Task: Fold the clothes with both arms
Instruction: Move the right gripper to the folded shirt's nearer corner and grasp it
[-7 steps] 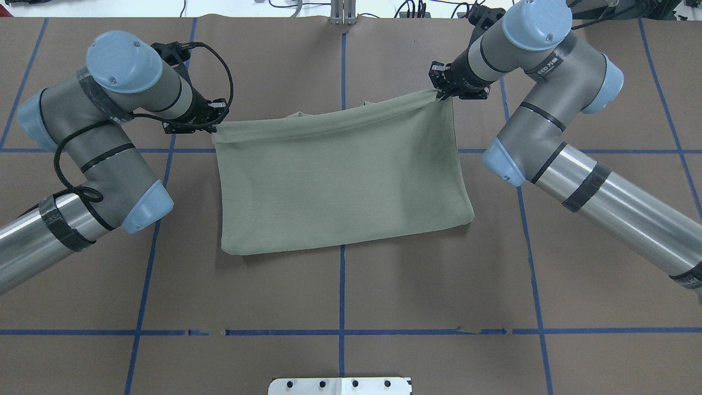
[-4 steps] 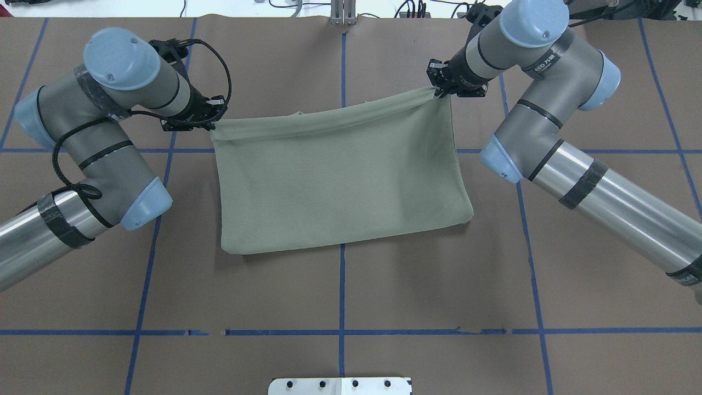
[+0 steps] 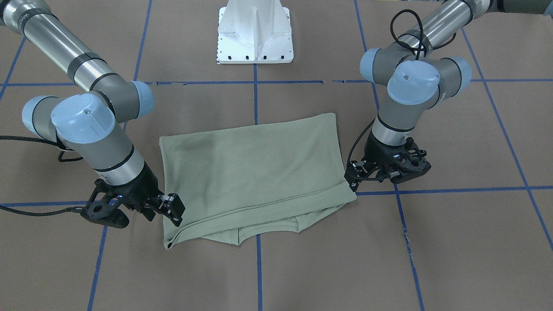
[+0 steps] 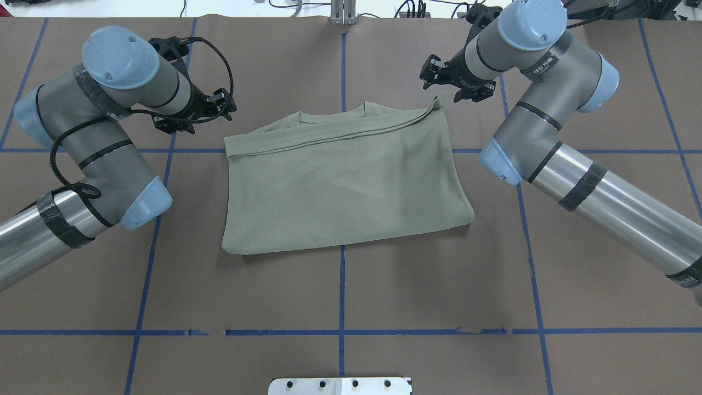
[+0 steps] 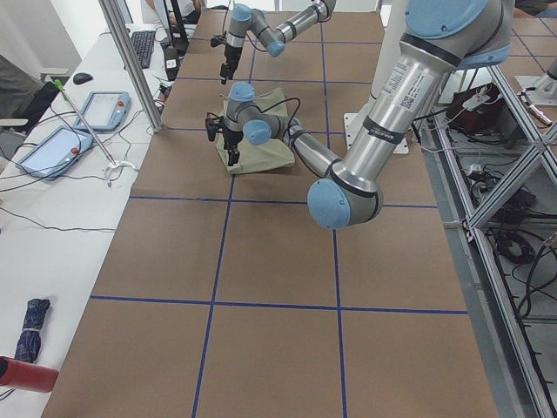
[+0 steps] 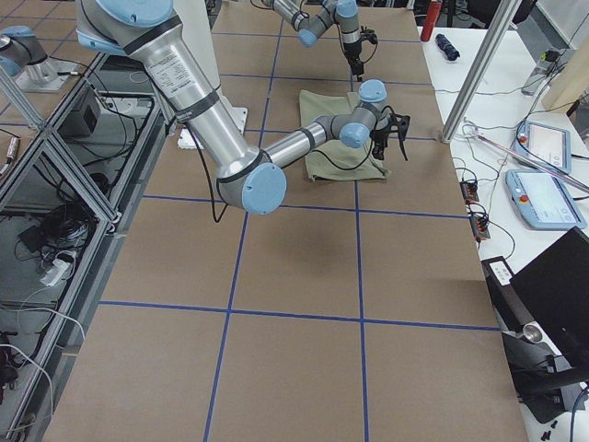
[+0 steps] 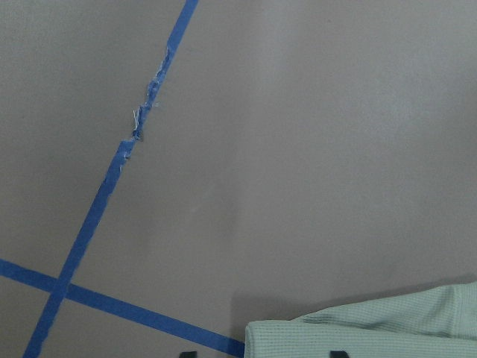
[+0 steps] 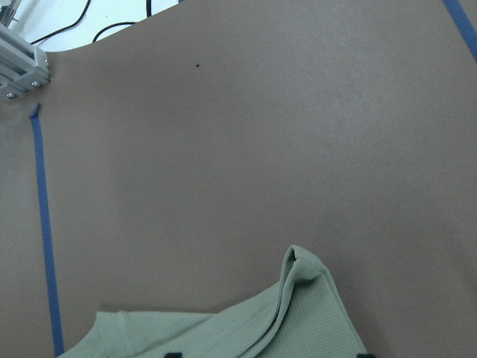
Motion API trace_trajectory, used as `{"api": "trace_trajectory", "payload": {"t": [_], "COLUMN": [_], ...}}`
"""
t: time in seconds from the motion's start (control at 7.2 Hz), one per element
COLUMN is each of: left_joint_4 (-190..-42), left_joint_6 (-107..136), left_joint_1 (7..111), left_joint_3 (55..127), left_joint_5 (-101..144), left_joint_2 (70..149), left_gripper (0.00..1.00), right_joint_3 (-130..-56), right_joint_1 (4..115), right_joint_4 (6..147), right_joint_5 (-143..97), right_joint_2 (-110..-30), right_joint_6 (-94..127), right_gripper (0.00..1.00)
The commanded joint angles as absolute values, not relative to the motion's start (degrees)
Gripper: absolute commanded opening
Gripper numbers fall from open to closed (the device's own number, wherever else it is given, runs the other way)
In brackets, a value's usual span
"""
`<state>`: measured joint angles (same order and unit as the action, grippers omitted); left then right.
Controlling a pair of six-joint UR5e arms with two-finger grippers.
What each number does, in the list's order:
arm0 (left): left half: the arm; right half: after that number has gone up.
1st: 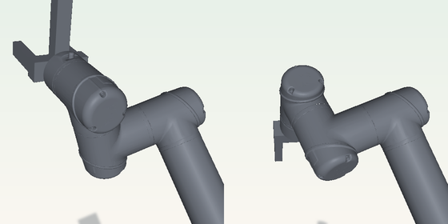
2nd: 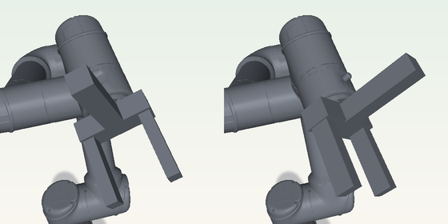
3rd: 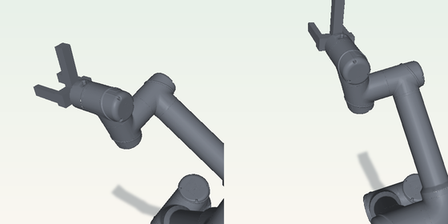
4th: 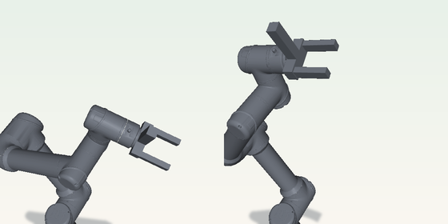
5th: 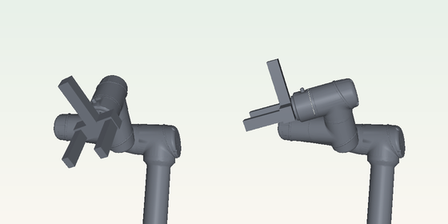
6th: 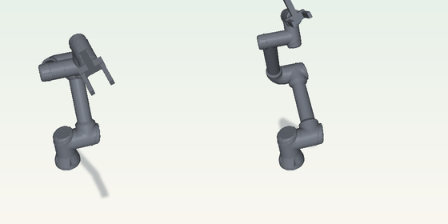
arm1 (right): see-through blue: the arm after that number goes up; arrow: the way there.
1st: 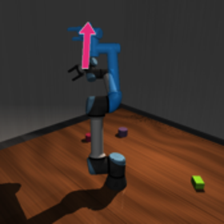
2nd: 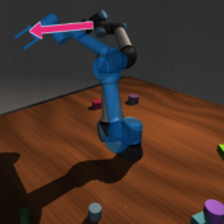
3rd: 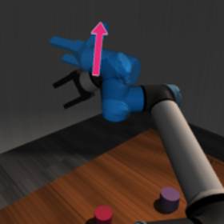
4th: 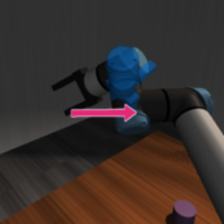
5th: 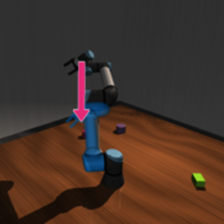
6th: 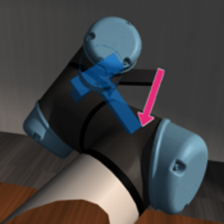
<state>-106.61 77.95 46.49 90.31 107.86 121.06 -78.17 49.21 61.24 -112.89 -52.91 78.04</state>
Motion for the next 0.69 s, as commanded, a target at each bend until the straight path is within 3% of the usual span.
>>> {"api": "trace_trajectory", "payload": {"t": [0.0, 0.28, 0.56], "left_joint_4": [-106.52, -106.00, -106.00], "left_joint_6": [78.48, 78.84, 80.42], "left_joint_1": [46.58, 46.41, 46.14], "left_joint_3": [92.63, 95.87, 96.15], "left_joint_5": [108.02, 108.02, 108.02], "left_joint_2": [120.94, 120.41, 120.41], "left_gripper": [0.99, 0.99, 0.99], "right_joint_3": [-87.30, -99.95, -102.84], "right_joint_1": [45.29, 41.68, 37.47], "right_joint_4": [61.87, 61.96, 61.88], "right_joint_5": [-113.91, -113.99, -112.86], "right_joint_2": [-59.89, -72.45, -78.56], "right_joint_6": [78.57, 78.75, 78.75], "right_gripper": [1.00, 1.00, 1.00]}}
